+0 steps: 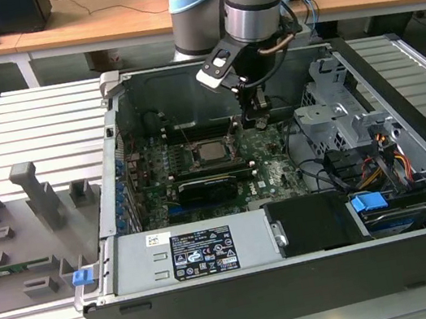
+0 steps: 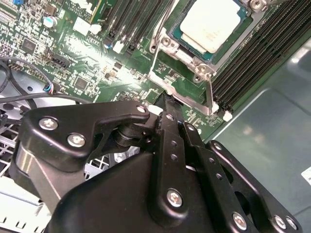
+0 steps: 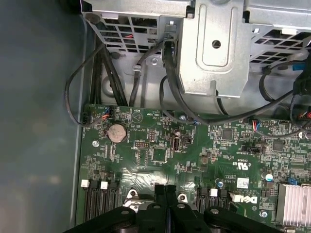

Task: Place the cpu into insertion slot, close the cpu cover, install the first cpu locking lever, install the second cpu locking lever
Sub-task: 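Close the cpu cover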

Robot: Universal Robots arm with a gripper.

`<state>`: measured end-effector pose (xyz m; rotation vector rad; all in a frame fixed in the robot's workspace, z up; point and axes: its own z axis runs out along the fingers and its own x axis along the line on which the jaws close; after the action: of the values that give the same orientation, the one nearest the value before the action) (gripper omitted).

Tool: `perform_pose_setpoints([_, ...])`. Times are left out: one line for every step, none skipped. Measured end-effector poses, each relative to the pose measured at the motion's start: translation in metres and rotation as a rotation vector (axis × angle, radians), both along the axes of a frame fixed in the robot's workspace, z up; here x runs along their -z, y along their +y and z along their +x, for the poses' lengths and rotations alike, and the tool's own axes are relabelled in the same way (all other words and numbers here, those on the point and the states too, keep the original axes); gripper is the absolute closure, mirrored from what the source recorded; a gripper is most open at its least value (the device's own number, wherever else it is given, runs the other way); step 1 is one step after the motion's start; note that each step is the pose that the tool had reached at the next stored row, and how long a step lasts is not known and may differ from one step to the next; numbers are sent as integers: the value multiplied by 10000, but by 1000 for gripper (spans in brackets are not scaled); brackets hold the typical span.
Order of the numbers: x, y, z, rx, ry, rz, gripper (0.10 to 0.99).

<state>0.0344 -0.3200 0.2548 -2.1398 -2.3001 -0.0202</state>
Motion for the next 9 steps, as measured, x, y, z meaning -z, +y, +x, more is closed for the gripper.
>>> perform_pose_setpoints([0, 0, -12, 0, 1, -1, 980])
perform_pose_setpoints([0, 0, -33, 0, 1, 0, 980])
perform_pose_setpoints([0, 0, -48, 0, 0, 0, 980])
perform_pose_setpoints([0, 0, -65, -1, 0, 0, 980])
perform_pose_setpoints([0, 0, -77, 0, 0, 0, 980])
perform_pose_setpoints([0, 0, -88, 0, 0, 0, 980])
perform_pose_setpoints([0, 0, -103, 0, 0, 0, 980])
perform_pose_setpoints([0, 0, -115, 0, 0, 0, 980])
perform_pose_setpoints([0, 0, -124, 0, 0, 0, 980])
